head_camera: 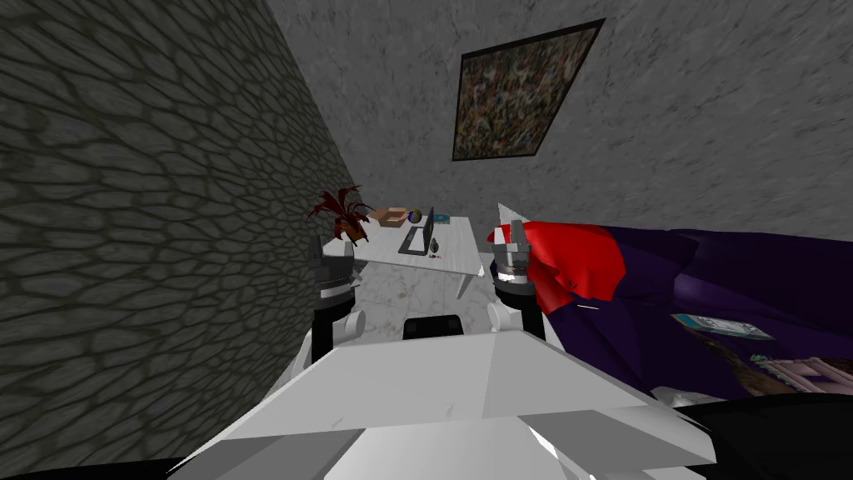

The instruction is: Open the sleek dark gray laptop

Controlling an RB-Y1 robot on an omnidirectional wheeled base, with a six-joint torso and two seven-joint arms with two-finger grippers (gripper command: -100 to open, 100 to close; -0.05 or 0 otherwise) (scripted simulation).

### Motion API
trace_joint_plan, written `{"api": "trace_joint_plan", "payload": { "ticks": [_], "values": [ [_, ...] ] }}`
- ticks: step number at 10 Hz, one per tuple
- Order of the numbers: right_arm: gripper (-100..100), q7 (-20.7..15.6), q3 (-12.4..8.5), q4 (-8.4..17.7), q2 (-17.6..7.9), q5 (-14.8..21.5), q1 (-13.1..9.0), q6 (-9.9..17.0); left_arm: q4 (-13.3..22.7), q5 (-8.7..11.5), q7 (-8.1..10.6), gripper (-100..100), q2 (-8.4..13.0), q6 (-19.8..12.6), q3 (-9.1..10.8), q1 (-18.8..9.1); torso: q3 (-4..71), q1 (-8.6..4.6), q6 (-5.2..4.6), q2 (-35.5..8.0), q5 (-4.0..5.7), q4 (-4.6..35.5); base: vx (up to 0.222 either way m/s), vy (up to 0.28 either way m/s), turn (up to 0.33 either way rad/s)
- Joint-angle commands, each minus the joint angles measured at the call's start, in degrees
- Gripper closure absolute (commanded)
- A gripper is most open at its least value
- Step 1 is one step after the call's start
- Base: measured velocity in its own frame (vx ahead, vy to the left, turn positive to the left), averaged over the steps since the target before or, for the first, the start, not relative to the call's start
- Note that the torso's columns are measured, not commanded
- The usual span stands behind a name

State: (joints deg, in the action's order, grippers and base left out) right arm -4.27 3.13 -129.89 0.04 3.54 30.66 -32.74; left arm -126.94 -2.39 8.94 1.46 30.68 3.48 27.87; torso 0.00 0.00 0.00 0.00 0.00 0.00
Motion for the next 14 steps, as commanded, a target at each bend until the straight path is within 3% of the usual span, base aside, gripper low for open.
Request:
{"api": "trace_joint_plan", "payload": {
  "ticks": [1, 9, 10, 11, 14],
  "values": [
    [0, 0.0, 0.0, 0.0, 0.0, 0.0, 0.0, 0.0, 0.0, 0.0, 0.00, 0, 0.0, 0.0, 0.00, 0.0, 4.7, 0.00, 0.00, -2.3, 0.00, 2.3, 0.000, 0.000, 0.000],
    [0, 0.0, 0.0, 0.0, 0.0, 0.0, 0.0, 0.0, 0.0, 0.0, 0.00, 0, 0.0, 0.0, 0.00, 0.0, 70.7, 0.00, 0.00, -35.4, 0.00, 35.4, 0.000, 0.000, 0.000],
    [0, 0.0, 0.0, 0.0, 0.0, 0.0, 0.0, 0.0, 0.0, -0.3, -0.07, -100, 2.6, -1.2, 0.32, -0.2, 79.2, 0.00, 0.00, -39.6, 0.00, 39.6, 0.013, -0.019, -0.053],
    [0, 0.0, 0.0, 0.0, 0.0, 0.0, 0.0, 0.0, 0.1, -0.6, -0.12, -100, 3.7, -2.1, 0.52, -0.4, 83.1, -0.05, -0.01, -41.5, 0.01, 41.5, 0.014, -0.044, -0.076],
    [0, 0.0, 0.0, 0.0, 0.0, 0.0, 0.0, 0.0, 0.4, -1.5, -0.32, -100, 6.4, -5.4, 1.36, -1.1, 84.6, -0.06, 0.00, -42.2, 0.02, 42.3, 0.022, -0.061, -0.079]
  ]
}}
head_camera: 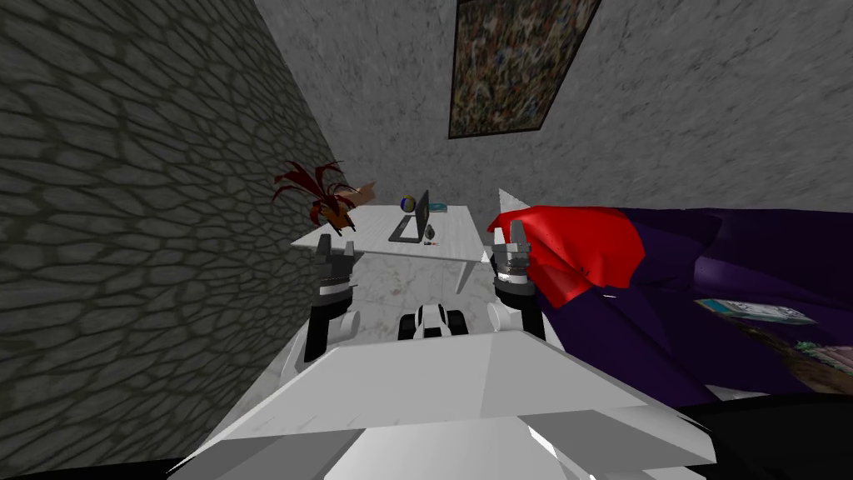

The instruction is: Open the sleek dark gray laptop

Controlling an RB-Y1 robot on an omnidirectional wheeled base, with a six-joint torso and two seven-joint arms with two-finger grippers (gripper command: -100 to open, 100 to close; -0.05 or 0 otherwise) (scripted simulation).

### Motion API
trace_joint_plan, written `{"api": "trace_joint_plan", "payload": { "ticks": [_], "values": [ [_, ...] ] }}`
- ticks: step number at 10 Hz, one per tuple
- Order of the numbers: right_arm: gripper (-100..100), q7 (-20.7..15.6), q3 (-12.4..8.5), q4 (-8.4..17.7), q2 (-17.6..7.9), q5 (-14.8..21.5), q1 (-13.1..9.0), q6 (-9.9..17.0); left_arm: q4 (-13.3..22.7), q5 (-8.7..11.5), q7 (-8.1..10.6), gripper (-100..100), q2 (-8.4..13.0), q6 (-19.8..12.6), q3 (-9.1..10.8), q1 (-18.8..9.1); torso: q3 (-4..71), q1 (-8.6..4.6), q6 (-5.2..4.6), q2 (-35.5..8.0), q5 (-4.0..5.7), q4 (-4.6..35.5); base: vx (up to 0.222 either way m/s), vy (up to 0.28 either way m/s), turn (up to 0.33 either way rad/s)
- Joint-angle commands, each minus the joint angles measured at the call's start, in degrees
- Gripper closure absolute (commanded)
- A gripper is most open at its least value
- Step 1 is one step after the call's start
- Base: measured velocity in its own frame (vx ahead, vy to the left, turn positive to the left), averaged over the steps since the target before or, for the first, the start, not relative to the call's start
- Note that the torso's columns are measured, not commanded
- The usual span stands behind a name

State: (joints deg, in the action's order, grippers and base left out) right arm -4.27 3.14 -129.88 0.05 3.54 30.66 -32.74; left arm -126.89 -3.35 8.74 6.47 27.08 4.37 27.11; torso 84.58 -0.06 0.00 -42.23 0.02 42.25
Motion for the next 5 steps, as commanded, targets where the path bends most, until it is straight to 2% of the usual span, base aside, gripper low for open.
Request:
{"api": "trace_joint_plan", "payload": {
  "ticks": [1, 5],
  "values": [
    [0, 0.0, 0.0, 0.0, 0.0, 0.0, 0.0, 0.0, 0.5, -0.9, -0.21, -100, 2.1, -3.2, 0.81, -0.6, 0.0, 0.05, 0.00, 0.0, -0.02, 0.0, 0.026, -0.063, -0.091],
    [0, 0.0, 0.0, 0.0, 0.0, 0.0, 0.0, 0.0, 1.2, -2.6, -0.59, -100, 4.4, -9.2, 2.31, -1.8, 0.0, 0.03, 0.00, -0.1, -0.01, 0.0, 0.036, -0.078, -0.103]
  ]
}}
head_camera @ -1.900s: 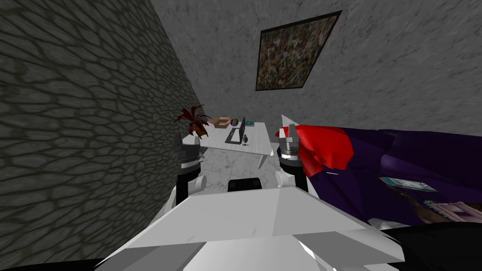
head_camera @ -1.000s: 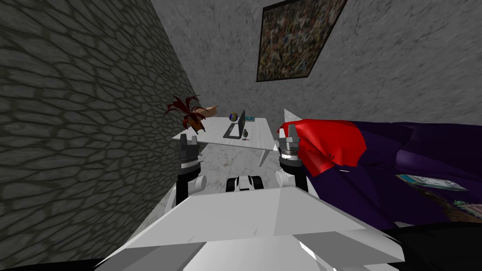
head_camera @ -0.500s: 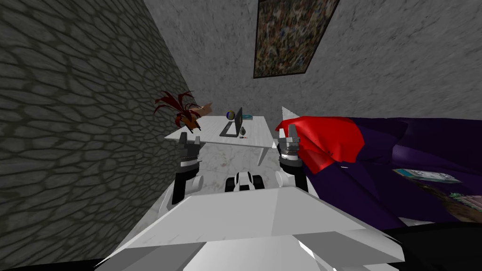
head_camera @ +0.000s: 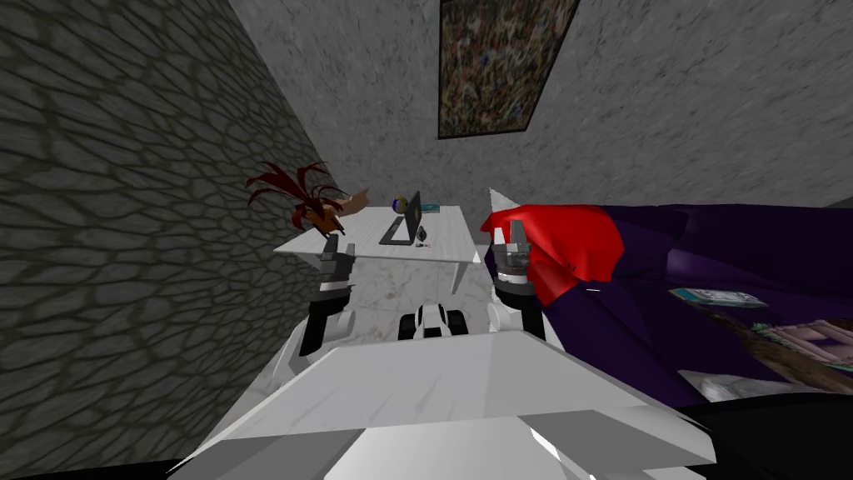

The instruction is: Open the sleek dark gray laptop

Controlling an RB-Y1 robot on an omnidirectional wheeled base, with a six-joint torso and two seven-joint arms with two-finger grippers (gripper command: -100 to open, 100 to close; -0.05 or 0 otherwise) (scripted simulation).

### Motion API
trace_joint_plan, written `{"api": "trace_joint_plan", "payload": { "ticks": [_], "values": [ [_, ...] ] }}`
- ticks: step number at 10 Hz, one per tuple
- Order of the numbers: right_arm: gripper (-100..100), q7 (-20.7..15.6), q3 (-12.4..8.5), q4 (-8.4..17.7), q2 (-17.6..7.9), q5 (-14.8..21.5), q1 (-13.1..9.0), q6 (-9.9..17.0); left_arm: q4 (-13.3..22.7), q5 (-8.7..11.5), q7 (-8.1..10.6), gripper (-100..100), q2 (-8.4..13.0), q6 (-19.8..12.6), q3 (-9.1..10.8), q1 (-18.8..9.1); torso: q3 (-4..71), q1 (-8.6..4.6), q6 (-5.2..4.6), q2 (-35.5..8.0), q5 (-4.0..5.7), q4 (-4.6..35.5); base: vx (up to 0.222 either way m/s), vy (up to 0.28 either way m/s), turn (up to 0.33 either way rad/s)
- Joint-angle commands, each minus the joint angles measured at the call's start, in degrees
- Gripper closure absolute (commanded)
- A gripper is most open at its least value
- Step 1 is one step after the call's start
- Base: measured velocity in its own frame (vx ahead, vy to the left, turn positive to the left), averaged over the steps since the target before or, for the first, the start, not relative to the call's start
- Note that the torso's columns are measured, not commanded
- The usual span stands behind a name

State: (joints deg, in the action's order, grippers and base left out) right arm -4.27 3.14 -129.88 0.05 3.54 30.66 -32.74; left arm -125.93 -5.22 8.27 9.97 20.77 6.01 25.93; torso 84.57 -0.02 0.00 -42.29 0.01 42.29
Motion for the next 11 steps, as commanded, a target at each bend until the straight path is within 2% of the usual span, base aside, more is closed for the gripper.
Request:
{"api": "trace_joint_plan", "payload": {
  "ticks": [1, 2, 4, 11],
  "values": [
    [0, 0.0, 0.0, 0.0, 0.0, 0.0, 0.0, 0.0, 0.4, -1.1, -0.21, -100, 1.5, -4.3, 1.05, -1.0, 0.0, 0.01, 0.00, 0.0, -0.01, 0.0, 0.039, -0.084, -0.119],
    [0, 0.0, 0.0, 0.0, 0.0, 0.0, 0.0, 0.0, 0.4, -1.1, -0.21, -100, 1.5, -4.5, 1.05, -1.0, 0.0, 0.01, 0.00, 0.0, -0.01, 0.0, 0.028, -0.051, -0.028],
    [0, 0.0, 0.0, 0.0, 0.0, 0.0, 0.0, 0.0, 0.7, -1.9, -0.40, -100, 2.6, -7.6, 1.81, -1.6, 0.0, 0.10, 0.00, 0.0, -0.04, 0.0, 0.027, -0.054, -0.082],
    [0, 0.0, 0.0, 0.0, 0.0, 0.0, 0.0, 0.0, 1.7, -4.6, -1.00, -100, 7.7, -17.3, 4.21, -3.5, 0.0, 0.04, 0.00, 0.0, -0.02, 0.0, 0.042, -0.074, -0.095]
  ]
}}
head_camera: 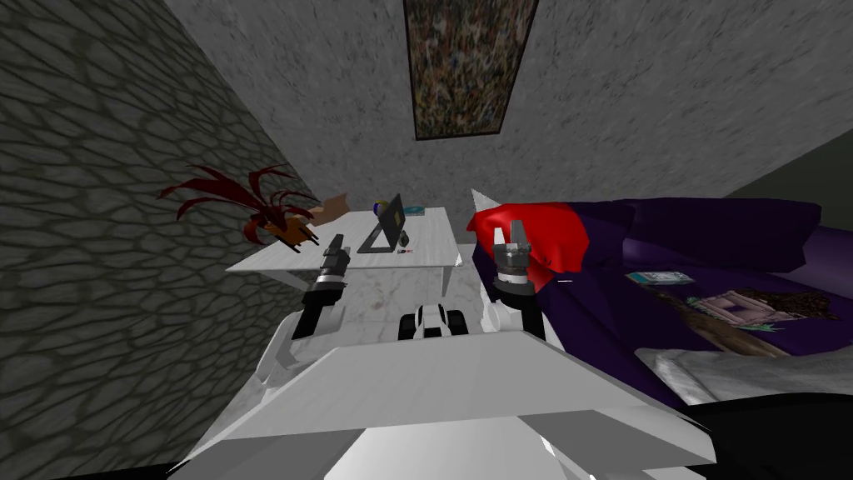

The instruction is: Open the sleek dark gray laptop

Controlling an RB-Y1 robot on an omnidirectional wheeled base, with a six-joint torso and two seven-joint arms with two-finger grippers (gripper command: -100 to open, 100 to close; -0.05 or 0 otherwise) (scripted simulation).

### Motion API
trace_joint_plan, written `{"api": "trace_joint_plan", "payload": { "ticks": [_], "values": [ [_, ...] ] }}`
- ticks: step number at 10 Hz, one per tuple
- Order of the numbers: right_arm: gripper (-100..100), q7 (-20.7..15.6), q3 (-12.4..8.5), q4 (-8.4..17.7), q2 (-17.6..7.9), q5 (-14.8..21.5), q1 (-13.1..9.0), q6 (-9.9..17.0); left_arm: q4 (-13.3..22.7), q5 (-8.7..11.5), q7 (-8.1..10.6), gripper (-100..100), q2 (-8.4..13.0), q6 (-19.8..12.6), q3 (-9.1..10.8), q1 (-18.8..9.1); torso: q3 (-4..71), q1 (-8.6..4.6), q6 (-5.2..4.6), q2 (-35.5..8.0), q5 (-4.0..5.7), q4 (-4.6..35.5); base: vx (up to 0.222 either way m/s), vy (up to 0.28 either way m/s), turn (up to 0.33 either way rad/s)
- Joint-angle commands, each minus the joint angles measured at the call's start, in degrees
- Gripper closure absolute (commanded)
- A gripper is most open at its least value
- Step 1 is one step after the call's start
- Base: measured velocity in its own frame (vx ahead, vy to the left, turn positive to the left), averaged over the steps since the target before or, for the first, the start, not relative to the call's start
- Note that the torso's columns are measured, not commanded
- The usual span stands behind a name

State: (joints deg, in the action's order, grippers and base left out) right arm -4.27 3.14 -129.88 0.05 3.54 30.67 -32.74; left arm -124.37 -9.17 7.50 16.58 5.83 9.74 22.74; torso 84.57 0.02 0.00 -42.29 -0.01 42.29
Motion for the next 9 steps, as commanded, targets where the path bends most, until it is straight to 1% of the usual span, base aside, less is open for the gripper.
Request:
{"api": "trace_joint_plan", "payload": {
  "ticks": [1, 5, 9],
  "values": [
    [0, 0.0, 0.0, 0.0, 0.0, 0.0, 0.0, 0.0, 0.4, -1.0, -0.31, -100, 1.8, -3.8, 0.81, -0.6, 0.0, -0.01, 0.00, 0.0, 0.00, 0.0, 0.035, -0.059, -0.090],
    [0, 0.0, 0.0, 0.0, 0.0, 0.0, 0.0, 0.0, 1.3, -2.6, -0.69, -100, 4.9, -9.6, 2.21, -1.9, 0.0, -0.03, 0.00, 0.0, 0.01, 0.0, 0.044, -0.066, -0.099],
    [0, 0.0, 0.0, 0.0, 0.0, 0.0, 0.0, 0.0, 2.4, -4.3, -1.11, -100, 8.7, -16.0, 3.76, -3.2, 0.0, 0.01, -0.01, 0.0, 0.00, 0.0, 0.050, -0.071, -0.113]
  ]
}}
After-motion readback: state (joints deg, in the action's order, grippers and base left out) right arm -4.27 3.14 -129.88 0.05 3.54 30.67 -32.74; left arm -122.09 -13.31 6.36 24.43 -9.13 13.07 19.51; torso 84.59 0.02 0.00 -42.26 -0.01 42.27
